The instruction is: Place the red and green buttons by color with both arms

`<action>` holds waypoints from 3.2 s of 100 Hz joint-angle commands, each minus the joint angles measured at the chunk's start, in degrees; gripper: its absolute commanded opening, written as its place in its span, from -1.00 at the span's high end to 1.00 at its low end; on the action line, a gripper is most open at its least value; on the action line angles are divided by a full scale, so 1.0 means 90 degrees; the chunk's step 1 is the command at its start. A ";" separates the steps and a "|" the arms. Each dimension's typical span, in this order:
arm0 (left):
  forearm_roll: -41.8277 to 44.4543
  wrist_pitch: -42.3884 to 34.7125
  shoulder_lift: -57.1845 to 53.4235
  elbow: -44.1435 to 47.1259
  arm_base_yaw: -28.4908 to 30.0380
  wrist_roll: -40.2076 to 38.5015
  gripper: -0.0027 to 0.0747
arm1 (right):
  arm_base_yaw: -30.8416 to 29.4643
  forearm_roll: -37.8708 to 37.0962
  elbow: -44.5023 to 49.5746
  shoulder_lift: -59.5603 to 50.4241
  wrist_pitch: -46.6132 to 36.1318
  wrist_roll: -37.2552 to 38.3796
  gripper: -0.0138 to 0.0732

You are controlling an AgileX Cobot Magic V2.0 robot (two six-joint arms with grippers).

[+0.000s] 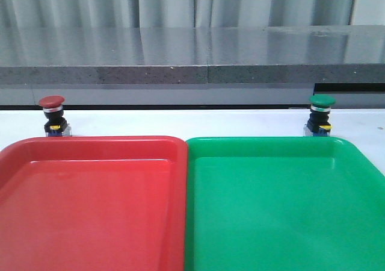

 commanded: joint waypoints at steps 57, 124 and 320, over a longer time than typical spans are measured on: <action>0.0526 -0.1245 0.3711 -0.2010 -0.0190 -0.0008 -0.65 | -0.0016 0.0020 -0.0121 0.0125 -0.0503 -0.0003 0.81; 0.0320 0.1907 0.7877 -0.5750 -0.1416 -0.0008 -0.52 | -0.0016 0.0020 -0.0121 0.0125 -0.0503 -0.0003 0.81; -0.0250 0.3499 0.9783 -0.7575 -0.1362 -0.0109 0.73 | -0.0016 0.0020 -0.0121 0.0125 -0.0503 -0.0003 0.81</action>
